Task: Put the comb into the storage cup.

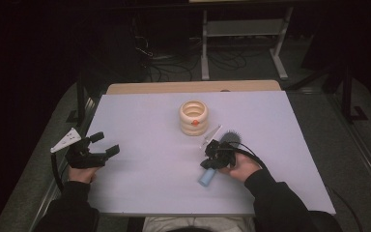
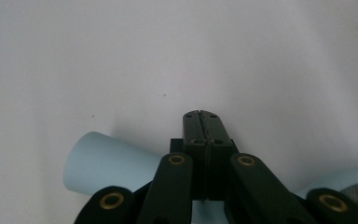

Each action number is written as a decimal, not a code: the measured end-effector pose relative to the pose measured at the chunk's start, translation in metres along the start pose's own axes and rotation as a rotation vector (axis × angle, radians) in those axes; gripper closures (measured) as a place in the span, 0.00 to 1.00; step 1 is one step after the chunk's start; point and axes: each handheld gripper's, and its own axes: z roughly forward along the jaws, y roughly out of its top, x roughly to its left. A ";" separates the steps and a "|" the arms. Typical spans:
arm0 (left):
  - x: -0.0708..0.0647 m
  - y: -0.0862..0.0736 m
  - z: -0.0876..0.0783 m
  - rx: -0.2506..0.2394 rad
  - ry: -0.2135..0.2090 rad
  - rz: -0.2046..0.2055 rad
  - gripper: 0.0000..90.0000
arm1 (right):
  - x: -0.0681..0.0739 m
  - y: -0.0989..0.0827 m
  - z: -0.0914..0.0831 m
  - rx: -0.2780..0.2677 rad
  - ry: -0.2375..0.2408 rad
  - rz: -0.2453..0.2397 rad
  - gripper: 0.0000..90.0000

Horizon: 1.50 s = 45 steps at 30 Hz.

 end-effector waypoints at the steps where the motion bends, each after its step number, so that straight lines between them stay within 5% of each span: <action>1: 0.000 0.000 0.001 0.003 -0.002 -0.001 0.00 | 0.001 -0.001 -0.001 0.004 0.000 -0.001 0.98; 21: -0.001 -0.001 0.002 0.012 -0.003 0.001 0.00 | 0.008 -0.036 -0.020 0.038 -0.005 0.020 0.98; 45: -0.001 -0.001 0.002 0.012 0.004 0.001 0.00 | -0.004 -0.073 -0.043 0.051 -0.039 0.079 0.98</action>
